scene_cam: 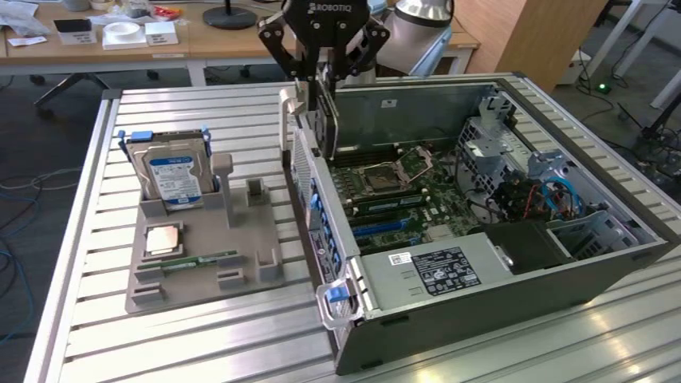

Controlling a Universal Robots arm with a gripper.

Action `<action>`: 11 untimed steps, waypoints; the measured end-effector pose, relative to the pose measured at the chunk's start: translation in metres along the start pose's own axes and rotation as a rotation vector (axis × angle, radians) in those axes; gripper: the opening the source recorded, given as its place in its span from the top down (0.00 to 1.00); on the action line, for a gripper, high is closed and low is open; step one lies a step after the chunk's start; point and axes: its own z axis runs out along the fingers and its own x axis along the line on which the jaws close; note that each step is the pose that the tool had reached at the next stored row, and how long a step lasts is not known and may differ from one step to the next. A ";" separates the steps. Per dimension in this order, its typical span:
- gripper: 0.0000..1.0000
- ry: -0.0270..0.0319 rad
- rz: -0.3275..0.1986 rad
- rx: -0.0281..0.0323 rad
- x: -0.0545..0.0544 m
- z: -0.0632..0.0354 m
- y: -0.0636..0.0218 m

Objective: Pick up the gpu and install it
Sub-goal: 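Pick up the gpu and move the gpu toward the slot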

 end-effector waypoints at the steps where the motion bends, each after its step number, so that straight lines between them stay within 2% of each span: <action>1: 0.73 -0.0001 0.000 -0.0003 -0.004 0.0000 0.0004; 11: 0.73 0.0001 0.000 -0.0029 -0.049 0.0001 0.0040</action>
